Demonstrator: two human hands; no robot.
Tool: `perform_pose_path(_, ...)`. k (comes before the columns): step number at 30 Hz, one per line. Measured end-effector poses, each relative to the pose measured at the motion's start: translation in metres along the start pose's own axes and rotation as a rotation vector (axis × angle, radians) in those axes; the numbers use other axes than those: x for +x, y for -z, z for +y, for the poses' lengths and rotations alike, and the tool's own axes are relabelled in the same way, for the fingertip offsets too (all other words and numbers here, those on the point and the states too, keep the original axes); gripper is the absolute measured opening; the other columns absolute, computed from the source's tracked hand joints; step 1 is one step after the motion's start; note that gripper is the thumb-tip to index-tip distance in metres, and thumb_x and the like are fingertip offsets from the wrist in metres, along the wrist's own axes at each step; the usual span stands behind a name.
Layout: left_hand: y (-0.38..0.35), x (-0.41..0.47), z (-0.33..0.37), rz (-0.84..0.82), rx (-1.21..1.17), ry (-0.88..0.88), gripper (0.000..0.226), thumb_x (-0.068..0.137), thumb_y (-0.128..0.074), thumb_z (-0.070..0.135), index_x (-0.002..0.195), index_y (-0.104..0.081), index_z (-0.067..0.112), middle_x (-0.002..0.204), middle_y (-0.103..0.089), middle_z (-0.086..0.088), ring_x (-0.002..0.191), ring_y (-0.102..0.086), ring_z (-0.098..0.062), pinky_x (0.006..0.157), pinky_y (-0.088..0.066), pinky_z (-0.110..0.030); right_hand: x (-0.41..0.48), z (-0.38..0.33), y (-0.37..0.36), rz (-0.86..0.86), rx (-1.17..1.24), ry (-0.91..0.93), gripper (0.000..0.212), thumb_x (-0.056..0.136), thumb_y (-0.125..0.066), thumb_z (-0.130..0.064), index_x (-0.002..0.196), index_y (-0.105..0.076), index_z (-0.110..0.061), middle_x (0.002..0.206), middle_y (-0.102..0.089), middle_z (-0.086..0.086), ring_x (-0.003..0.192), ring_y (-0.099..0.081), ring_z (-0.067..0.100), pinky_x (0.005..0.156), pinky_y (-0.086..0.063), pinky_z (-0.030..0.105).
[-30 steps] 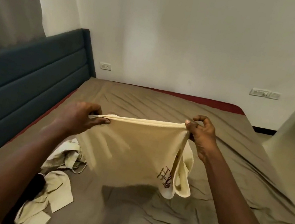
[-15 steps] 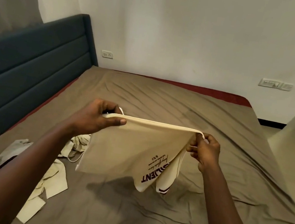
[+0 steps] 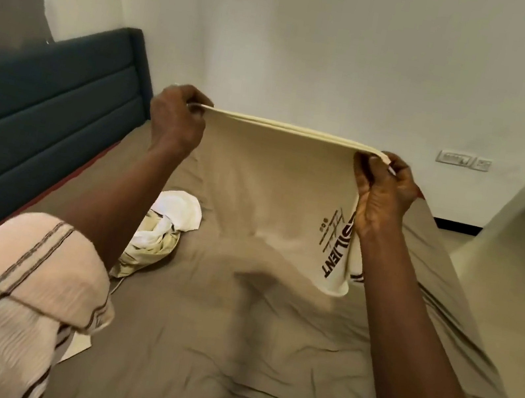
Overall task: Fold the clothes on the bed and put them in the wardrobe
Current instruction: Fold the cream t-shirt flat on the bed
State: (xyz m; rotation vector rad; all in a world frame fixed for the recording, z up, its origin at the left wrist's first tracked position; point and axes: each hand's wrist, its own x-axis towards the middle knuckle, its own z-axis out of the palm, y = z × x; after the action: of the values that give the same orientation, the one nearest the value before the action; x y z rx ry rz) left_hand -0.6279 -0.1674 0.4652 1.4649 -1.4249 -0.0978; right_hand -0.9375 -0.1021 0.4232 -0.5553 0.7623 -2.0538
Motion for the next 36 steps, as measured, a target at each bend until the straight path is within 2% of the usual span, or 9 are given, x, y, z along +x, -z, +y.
perform_pose_path(4, 0.013, -0.003, -0.013, 0.079, -0.108, 0.034, 0.03, 0.086, -0.06, -0.002, 0.092, -0.08, 0.02, 0.095, -0.074, 0.007, 0.086, -0.066, -0.002, 0.072, -0.044, -0.001, -0.033, 0.015, 0.008, -0.006, -0.22, 0.181, 0.027, 0.08, -0.076, 0.011, 0.088, -0.066, -0.013, 0.084, -0.066, 0.006, 0.089, -0.063, 0.027, 0.09, -0.059, 0.045)
perform_pose_path(8, 0.022, -0.071, -0.107, 0.018, 0.042, -0.009, 0.022, 0.082, -0.062, 0.003, 0.09, -0.078, 0.015, 0.09, -0.064, 0.004, 0.079, -0.055, -0.006, 0.069, -0.035, -0.012, -0.102, 0.092, 0.056, 0.091, -0.507, 0.147, 0.033, 0.08, -0.075, 0.015, 0.087, -0.063, -0.015, 0.079, -0.066, -0.007, 0.076, -0.061, 0.007, 0.076, -0.055, 0.028)
perform_pose_path(11, 0.03, -0.141, -0.213, -0.164, 0.171, -0.057, 0.022, 0.076, -0.067, -0.005, 0.084, -0.073, 0.015, 0.089, -0.066, -0.002, 0.08, -0.06, -0.02, 0.074, -0.037, -0.021, -0.167, 0.177, 0.12, 0.194, -0.706, -0.043, 0.035, 0.083, -0.074, 0.011, 0.082, -0.066, -0.023, 0.083, -0.071, -0.004, 0.075, -0.062, -0.003, 0.081, -0.054, 0.033)
perform_pose_path(14, 0.037, -0.213, -0.328, -0.441, 0.293, 0.0, 0.03, 0.072, -0.072, -0.012, 0.083, -0.072, 0.016, 0.091, -0.067, -0.005, 0.09, -0.064, -0.03, 0.079, -0.047, -0.037, -0.236, 0.268, 0.177, 0.29, -0.962, -0.279, 0.027, 0.083, -0.075, -0.005, 0.085, -0.073, -0.032, 0.087, -0.078, -0.005, 0.084, -0.073, 0.015, 0.084, -0.058, 0.045)
perform_pose_path(16, 0.048, -0.261, -0.392, -0.651, 0.376, 0.06, 0.032, 0.071, -0.072, -0.013, 0.082, -0.071, 0.017, 0.091, -0.066, -0.007, 0.089, -0.065, -0.034, 0.076, -0.051, -0.039, -0.286, 0.31, 0.204, 0.285, -1.17, -0.429, 0.034, 0.084, -0.07, -0.002, 0.082, -0.072, -0.036, 0.083, -0.076, -0.002, 0.087, -0.072, 0.025, 0.079, -0.053, 0.035)
perform_pose_path(24, 0.086, -0.379, -0.531, -1.127, 0.489, 0.015, 0.039, 0.057, -0.073, -0.018, 0.083, -0.075, 0.011, 0.084, -0.069, -0.013, 0.078, -0.07, -0.038, 0.065, -0.059, -0.04, -0.397, 0.39, 0.264, -0.176, -1.892, -0.625, 0.024, 0.088, -0.061, -0.01, 0.102, -0.07, -0.028, 0.106, -0.068, -0.001, 0.107, -0.06, 0.023, 0.084, -0.047, 0.037)
perform_pose_path(29, 0.093, -0.378, -0.531, -1.137, 0.494, -0.001, 0.021, 0.075, -0.071, 0.004, 0.09, -0.072, 0.019, 0.091, -0.066, -0.004, 0.085, -0.068, -0.032, 0.064, -0.055, -0.037, -0.4, 0.385, 0.263, -0.165, -1.847, -0.667, 0.021, 0.092, -0.06, -0.019, 0.108, -0.069, -0.029, 0.112, -0.069, -0.005, 0.109, -0.063, 0.021, 0.086, -0.047, 0.035)
perform_pose_path(32, 0.073, -0.35, -0.531, -1.067, 0.414, 0.048, 0.017, 0.077, -0.06, 0.021, 0.091, -0.07, 0.022, 0.092, -0.067, -0.004, 0.083, -0.068, -0.033, 0.067, -0.056, -0.039, -0.373, 0.391, 0.269, -0.17, -1.833, -0.545, 0.015, 0.086, -0.069, -0.018, 0.101, -0.072, -0.02, 0.111, -0.062, 0.004, 0.112, -0.056, 0.027, 0.09, -0.048, 0.04)
perform_pose_path(36, 0.027, -0.314, -0.532, -0.932, 0.297, 0.31, 0.028, 0.083, -0.067, 0.006, 0.105, -0.069, 0.023, 0.105, -0.073, -0.003, 0.098, -0.07, -0.034, 0.085, -0.054, -0.041, -0.315, 0.408, 0.263, -0.141, -1.698, -0.407, 0.007, 0.087, -0.07, -0.016, 0.091, -0.067, -0.021, 0.09, -0.064, -0.007, 0.096, -0.062, 0.021, 0.08, -0.039, 0.027)
